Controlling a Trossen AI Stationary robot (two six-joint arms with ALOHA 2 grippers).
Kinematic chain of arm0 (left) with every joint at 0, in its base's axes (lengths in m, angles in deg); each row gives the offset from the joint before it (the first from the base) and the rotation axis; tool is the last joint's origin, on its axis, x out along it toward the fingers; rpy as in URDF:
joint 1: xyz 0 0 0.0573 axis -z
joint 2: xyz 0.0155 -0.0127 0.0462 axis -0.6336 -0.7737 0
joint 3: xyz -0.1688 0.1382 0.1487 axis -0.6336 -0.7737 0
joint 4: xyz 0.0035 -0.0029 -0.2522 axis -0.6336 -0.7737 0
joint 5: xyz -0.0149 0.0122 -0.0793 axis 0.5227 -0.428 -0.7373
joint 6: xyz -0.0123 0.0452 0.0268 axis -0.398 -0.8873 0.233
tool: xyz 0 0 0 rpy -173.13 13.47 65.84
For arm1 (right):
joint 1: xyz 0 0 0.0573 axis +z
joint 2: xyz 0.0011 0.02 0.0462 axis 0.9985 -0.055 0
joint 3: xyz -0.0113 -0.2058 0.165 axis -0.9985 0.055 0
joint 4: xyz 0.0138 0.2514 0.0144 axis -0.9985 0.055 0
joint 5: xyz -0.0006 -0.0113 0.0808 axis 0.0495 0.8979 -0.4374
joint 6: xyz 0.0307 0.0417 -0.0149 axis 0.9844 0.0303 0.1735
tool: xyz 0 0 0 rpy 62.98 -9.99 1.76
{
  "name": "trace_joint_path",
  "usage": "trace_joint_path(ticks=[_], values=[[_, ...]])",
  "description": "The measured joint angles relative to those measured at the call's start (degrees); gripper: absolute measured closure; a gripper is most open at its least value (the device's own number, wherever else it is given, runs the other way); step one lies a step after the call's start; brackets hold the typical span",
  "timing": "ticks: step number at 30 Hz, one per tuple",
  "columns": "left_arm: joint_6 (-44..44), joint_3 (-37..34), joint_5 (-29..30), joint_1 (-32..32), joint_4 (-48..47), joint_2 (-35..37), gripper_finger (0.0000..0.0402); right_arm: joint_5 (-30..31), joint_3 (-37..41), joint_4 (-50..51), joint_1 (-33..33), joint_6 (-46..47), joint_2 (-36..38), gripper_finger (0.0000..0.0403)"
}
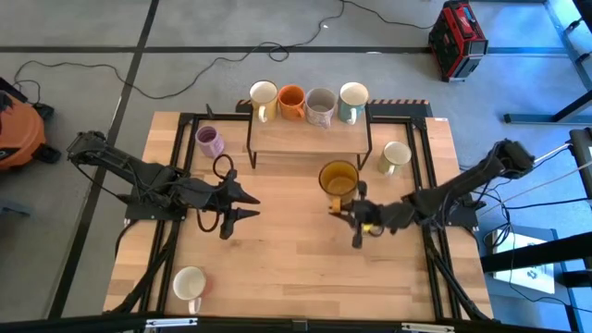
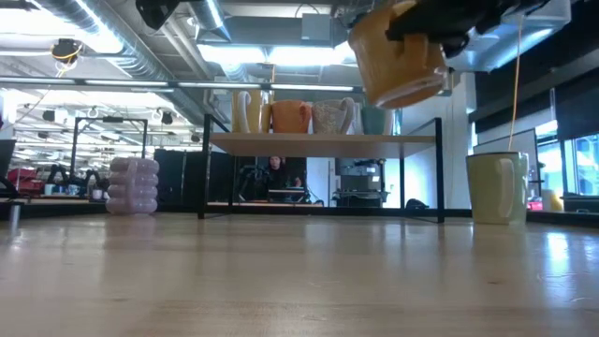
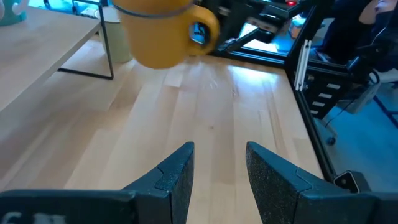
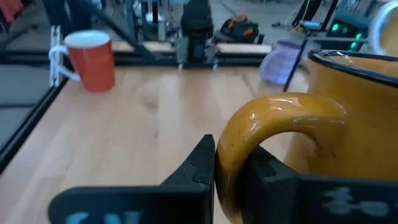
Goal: Place coffee mugs
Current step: Put the yellow mug on the shelf
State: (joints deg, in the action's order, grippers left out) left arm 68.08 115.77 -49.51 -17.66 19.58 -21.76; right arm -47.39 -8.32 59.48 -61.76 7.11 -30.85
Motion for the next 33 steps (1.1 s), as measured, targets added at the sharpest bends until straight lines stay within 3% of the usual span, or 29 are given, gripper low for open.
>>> trace_joint_path(ticks=[7, 21, 26, 33], values=[[-0.03, 0.01, -0.35, 0.0, -0.02, 0.0, 0.0262, -7.9, 6.8, -11.2, -10.57, -5.43, 3.79, 0.0382], [-0.08, 0.01, -0.02, 0.0, -0.09, 0.0, 0.0262, -20.4, 10.74, -18.13, -29.09, -8.53, 3.82, 0.0382], [-0.08, 0.0, 0.0, 0.0, -0.1, 0.0, 0.0262, -22.01, 10.79, -17.62, -31.72, -8.53, 3.82, 0.0382], [-0.08, 0.0, 0.06, 0.0, -0.12, 0.0, 0.0262, -17.5, 10.81, -15.14, -32.01, -8.53, 3.82, 0.0382]])
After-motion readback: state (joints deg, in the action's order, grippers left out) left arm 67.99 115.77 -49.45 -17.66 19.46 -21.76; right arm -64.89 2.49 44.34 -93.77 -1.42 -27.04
